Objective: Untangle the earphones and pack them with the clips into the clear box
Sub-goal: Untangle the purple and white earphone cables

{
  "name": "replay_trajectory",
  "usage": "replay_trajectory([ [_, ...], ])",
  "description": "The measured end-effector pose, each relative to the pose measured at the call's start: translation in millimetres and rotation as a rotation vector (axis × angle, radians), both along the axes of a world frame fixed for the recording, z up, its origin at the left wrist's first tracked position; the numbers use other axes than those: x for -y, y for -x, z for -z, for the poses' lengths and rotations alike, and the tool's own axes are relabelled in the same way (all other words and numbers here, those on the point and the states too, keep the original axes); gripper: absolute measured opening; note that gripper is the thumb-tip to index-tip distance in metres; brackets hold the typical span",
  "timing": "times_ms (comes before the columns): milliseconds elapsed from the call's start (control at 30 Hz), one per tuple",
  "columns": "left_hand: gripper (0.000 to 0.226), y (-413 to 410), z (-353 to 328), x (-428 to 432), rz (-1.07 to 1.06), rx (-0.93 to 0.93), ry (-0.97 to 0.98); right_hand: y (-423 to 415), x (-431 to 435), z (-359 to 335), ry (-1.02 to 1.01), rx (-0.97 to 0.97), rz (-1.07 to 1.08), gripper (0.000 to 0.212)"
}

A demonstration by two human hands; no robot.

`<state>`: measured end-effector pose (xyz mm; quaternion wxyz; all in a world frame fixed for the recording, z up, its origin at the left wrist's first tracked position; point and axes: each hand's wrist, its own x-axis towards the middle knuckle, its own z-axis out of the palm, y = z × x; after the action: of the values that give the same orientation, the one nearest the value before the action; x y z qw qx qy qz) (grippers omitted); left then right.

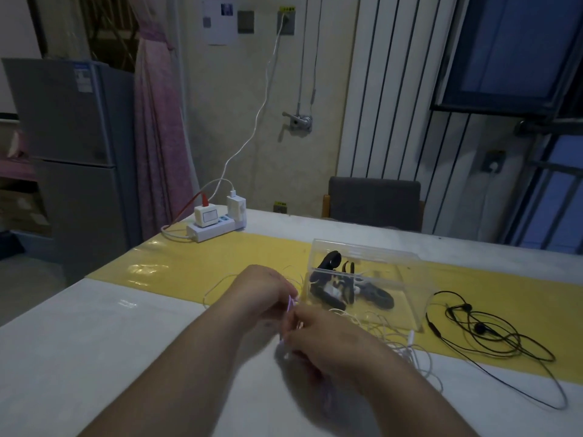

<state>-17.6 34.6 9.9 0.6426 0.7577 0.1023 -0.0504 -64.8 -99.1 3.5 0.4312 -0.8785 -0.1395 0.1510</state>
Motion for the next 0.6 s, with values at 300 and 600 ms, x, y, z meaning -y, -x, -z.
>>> replay_trajectory([
  [300, 0.033, 1.5, 21.4, 11.3, 0.061, 0.174, -0.393, -9.2, 7.3, 0.9, 0.695, 0.206, -0.155, 0.009],
  [600, 0.033, 1.3, 23.9, 23.3, 0.222, 0.469, -0.774, -17.6, 16.1, 3.0, 0.761, 0.188, -0.111, 0.021],
])
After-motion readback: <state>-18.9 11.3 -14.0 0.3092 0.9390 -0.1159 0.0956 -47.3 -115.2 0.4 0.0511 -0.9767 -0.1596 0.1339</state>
